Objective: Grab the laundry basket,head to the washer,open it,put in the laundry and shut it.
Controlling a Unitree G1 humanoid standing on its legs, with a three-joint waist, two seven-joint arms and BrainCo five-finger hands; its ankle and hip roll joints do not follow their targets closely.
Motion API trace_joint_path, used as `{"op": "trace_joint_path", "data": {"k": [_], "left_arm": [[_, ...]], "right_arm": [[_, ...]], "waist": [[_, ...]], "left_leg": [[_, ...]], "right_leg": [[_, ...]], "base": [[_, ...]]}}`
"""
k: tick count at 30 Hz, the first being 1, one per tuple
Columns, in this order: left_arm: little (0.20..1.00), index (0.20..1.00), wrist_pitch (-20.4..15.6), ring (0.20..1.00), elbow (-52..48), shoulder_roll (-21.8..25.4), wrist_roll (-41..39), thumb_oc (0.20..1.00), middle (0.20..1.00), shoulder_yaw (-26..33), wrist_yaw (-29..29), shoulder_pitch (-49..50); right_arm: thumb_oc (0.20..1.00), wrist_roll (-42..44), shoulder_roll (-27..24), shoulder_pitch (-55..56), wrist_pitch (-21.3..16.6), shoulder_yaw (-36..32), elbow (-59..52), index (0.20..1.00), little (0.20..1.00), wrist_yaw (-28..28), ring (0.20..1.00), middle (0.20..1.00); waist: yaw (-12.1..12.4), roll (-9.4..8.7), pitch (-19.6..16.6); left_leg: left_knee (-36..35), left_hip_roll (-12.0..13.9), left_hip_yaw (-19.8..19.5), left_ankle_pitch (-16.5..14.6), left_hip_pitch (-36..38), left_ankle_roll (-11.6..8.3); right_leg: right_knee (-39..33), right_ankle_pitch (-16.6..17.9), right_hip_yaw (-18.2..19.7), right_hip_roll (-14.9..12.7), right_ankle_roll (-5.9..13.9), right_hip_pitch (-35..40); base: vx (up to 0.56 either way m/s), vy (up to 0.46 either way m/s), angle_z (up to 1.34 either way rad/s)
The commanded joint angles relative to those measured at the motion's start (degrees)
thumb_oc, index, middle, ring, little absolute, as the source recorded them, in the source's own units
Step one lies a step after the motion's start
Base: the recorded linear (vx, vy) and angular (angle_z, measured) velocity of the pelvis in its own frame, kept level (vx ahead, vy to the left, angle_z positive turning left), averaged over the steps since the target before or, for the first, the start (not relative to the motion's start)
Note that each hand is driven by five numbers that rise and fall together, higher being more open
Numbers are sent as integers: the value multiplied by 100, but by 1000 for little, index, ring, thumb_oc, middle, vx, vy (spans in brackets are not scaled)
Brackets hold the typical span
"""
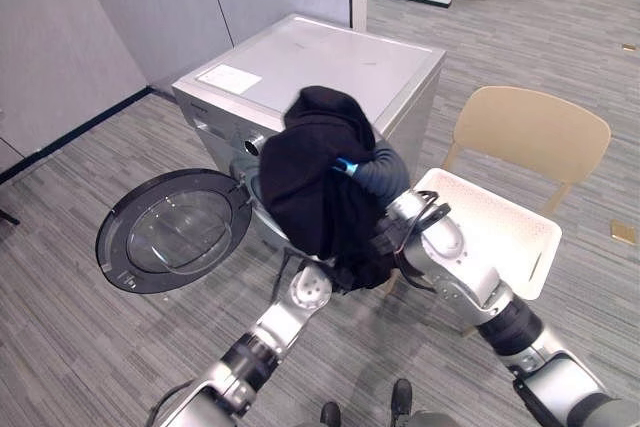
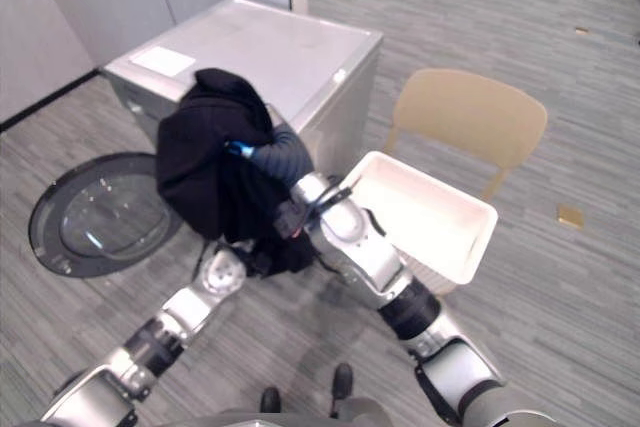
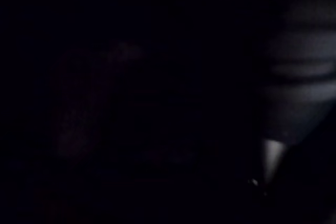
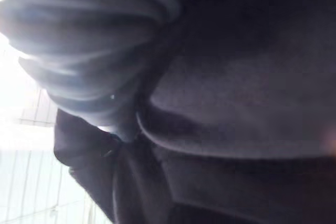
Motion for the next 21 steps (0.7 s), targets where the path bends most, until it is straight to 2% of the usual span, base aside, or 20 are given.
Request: {"op": "trace_joint_path", "data": {"k": [1, 5, 6, 7, 8, 9, 12, 13, 15, 16, 18, 21], "left_arm": [[200, 200, -324, 200, 335, -53, 132, 200, 200, -92, 283, -275], [200, 200, -330, 200, 123, 62, 3, 200, 200, 92, 237, 33], [200, 200, -332, 200, 84, 93, -10, 200, 200, 155, 217, 151], [200, 200, -328, 200, 47, 129, -35, 200, 200, 224, 199, 243], [200, 200, -324, 200, 26, 173, -54, 200, 200, 303, 171, 368], [200, 200, -322, 200, 22, 175, -54, 200, 200, 304, 170, 375], [200, 200, -329, 200, -148, 413, -134, 200, 200, 739, 23, 936], [200, 200, -325, 200, -156, 414, -134, 200, 200, 738, 21, 946], [200, 200, -345, 200, -282, 626, -135, 200, 200, 1115, -74, 1349], [200, 200, -339, 200, -295, 628, -135, 200, 200, 1116, -77, 1366], [200, 200, -343, 200, -437, 986, -44, 200, 200, 1832, -346, 2177], [200, 200, -313, 200, -150, 1164, 81, 200, 200, 2237, -589, 2675]], "right_arm": [[200, 372, 119, -140, -529, -269, -259, 200, 200, -22, 200, 200], [200, 391, -20, 328, -433, -337, -306, 200, 200, 66, 200, 200], [272, 357, -64, 472, -398, -371, -267, 272, 272, 86, 272, 272], [457, 303, -115, 557, -377, -407, -235, 457, 457, 93, 457, 457], [846, 211, -173, 677, -346, -463, -211, 846, 846, 100, 846, 846], [1000, 209, -173, 684, -344, -461, -215, 1000, 1000, 100, 1000, 1000], [1000, -491, -598, 1200, -188, -859, -146, 1000, 1000, 98, 1000, 1000], [1000, -494, -598, 1211, -184, -858, -154, 1000, 1000, 96, 1000, 1000], [1000, -1166, -957, 1593, -159, -1212, -139, 1000, 1000, 76, 1000, 1000], [1000, -1173, -957, 1611, -153, -1211, -151, 1000, 1000, 74, 1000, 1000], [1000, -2313, -1491, 2544, -50, -1961, -58, 1000, 1000, 77, 1000, 1000], [1000, -2980, -1837, 3301, 47, -2337, 361, 1000, 1000, 175, 1000, 1000]], "waist": [[29, -227, -385], [1, -183, -395], [-6, -178, -402], [-8, -175, -401], [-13, -172, -406], [-13, -172, -411], [-24, -152, -430], [-23, -152, -435], [-30, -142, -426], [-30, -142, -434], [-42, -107, -427], [-55, -79, -388]], "left_leg": [[-38, -80, 61, -181, -326, -174], [-38, -69, 121, -193, -298, -159], [-38, -66, 132, -192, -290, -156], [-38, -64, 143, -194, -286, -156], [-38, -60, 153, -196, -279, -158], [-38, -60, 154, -197, -278, -158], [-38, -50, 178, -195, -265, -166], [-38, -50, 178, -196, -263, -166], [-38, -42, 186, -179, -272, -174], [-38, -42, 187, -182, -268, -174], [-38, -25, 195, -168, -261, -182], [-38, -9, 186, -136, -276, -187]], "right_leg": [[289, -1152, 392, -94, 456, 612], [254, -1127, 464, -109, 467, 624], [241, -1122, 483, -108, 466, 635], [228, -1117, 492, -108, 466, 639], [207, -1111, 497, -111, 467, 650], [204, -1110, 498, -111, 467, 652], [138, -1097, 505, -110, 474, 695], [136, -1097, 505, -110, 474, 698], [103, -1081, 498, -106, 483, 706], [102, -1082, 498, -105, 483, 710], [47, -1054, 503, -102, 504, 716], [32, -1049, 503, -95, 519, 707]], "base": [[30, 3, -5], [16, -2, -10], [5, -21, -15], [5, -23, -12], [3, -15, -9], [12, -27, -7], [9, -23, -2], [0, 0, 0], [-2, -37, -1], [-14, -44, -1], [-1, -44, -2], [-1, -25, -2]]}}
